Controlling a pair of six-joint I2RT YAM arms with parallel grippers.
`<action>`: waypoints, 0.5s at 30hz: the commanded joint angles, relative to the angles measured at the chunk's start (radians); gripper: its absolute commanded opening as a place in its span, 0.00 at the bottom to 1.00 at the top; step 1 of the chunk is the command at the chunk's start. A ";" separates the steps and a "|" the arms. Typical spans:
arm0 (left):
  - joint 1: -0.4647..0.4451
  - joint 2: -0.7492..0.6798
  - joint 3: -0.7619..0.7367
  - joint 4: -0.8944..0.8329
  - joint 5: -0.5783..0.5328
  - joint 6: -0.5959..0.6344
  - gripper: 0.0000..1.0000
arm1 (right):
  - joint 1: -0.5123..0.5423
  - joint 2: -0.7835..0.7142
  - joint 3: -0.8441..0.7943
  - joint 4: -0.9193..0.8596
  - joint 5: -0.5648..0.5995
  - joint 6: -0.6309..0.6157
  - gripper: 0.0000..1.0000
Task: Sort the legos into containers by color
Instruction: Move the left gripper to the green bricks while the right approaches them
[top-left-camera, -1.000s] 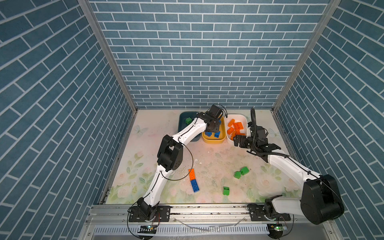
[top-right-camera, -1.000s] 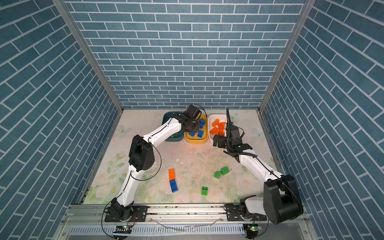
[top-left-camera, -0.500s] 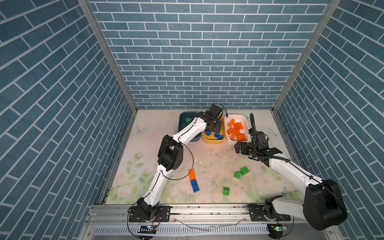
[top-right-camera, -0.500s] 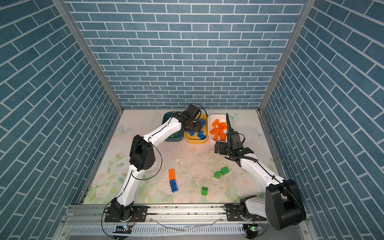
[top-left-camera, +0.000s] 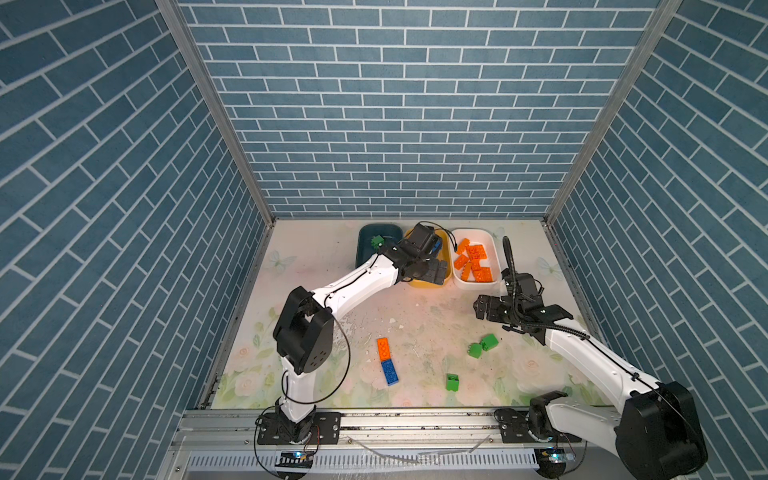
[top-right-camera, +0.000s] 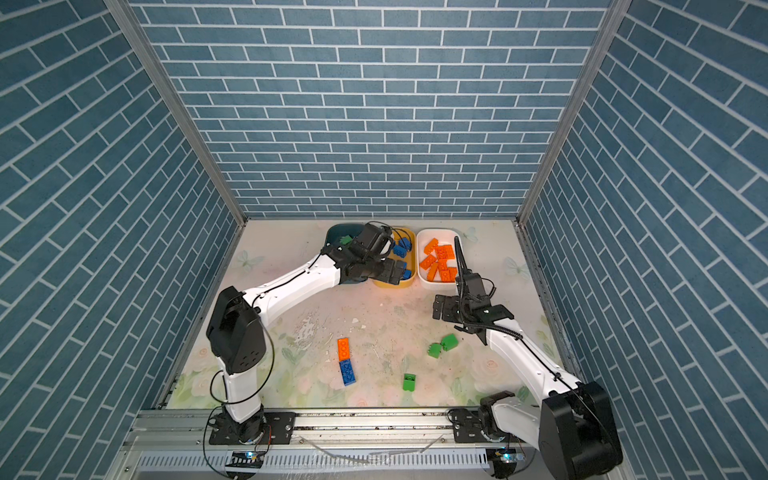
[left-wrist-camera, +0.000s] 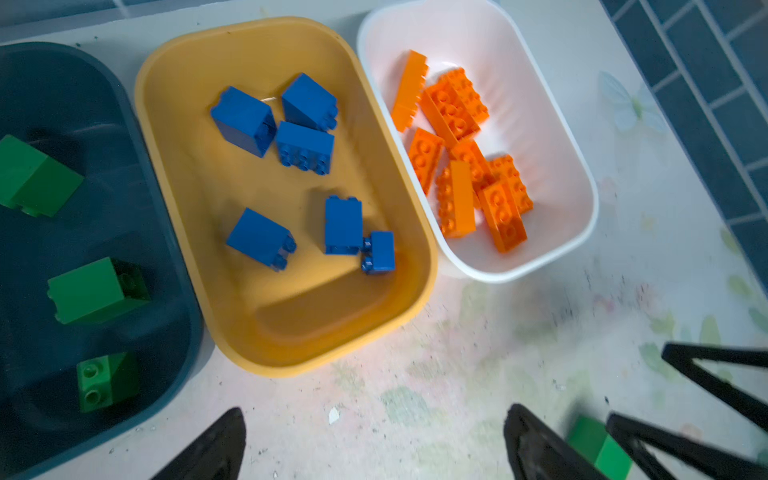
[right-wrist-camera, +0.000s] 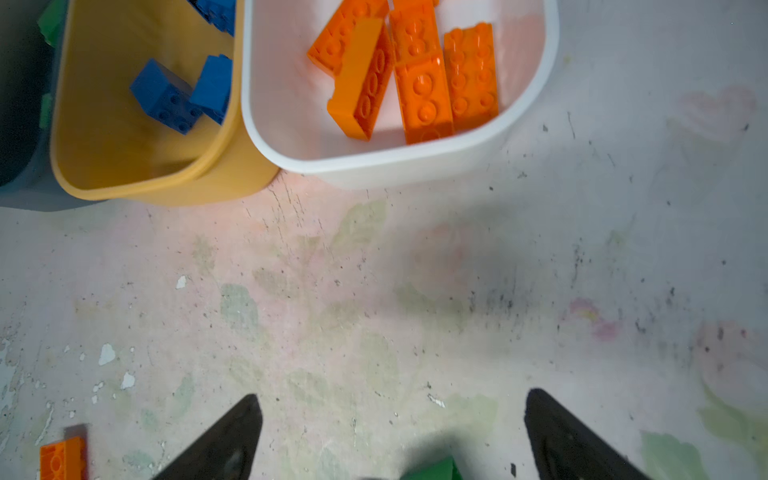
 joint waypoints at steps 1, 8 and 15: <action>-0.066 -0.076 -0.125 0.047 -0.017 0.061 0.99 | 0.004 -0.036 -0.054 -0.036 -0.003 0.082 0.99; -0.214 -0.174 -0.338 0.077 0.069 0.147 0.99 | 0.005 -0.077 -0.114 -0.074 -0.048 0.113 0.99; -0.378 -0.183 -0.431 0.060 0.170 0.308 0.97 | 0.005 -0.128 -0.162 -0.071 -0.025 0.154 0.99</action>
